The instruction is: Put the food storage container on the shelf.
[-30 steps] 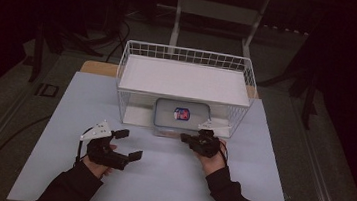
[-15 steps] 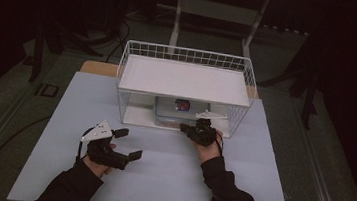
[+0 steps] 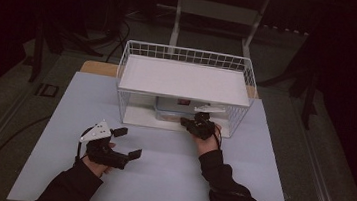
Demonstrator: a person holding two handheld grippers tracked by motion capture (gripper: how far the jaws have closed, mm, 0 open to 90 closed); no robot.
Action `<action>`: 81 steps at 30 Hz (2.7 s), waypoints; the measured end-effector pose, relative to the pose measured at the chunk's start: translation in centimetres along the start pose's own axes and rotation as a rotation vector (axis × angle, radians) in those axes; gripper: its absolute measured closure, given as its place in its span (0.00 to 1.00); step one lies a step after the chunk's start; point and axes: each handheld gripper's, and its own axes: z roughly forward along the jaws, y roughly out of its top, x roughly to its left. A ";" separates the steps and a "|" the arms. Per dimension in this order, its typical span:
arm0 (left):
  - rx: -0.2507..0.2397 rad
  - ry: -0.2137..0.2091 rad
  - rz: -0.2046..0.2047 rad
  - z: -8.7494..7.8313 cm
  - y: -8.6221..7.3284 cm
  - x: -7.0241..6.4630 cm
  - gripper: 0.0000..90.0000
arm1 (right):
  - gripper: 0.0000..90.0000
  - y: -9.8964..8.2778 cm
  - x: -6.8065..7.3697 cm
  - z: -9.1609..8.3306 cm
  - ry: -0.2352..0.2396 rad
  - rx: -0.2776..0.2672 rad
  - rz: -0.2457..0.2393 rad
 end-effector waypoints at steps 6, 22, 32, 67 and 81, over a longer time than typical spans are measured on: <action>0.001 -0.001 0.003 0.0 0.0 -0.1 0.01 | 0.95 -0.3 0.5 0.1 0.023 -0.007 0.009; -0.005 -0.019 0.003 -0.3 0.1 -0.5 0.01 | 0.17 -2.9 2.6 -4.9 0.186 -0.068 -0.012; 0.004 -0.045 0.012 -0.3 0.1 -0.8 0.00 | 0.16 -4.7 2.8 -8.6 0.177 -0.104 -0.063; 0.047 -0.046 0.049 -4.9 -1.6 -0.5 0.01 | 0.17 -11.5 0.8 -17.7 0.050 -0.111 -0.105; 0.060 -0.012 0.050 -5.0 -2.4 -0.3 0.01 | 0.19 -12.7 -0.2 -18.0 0.040 -0.054 -0.115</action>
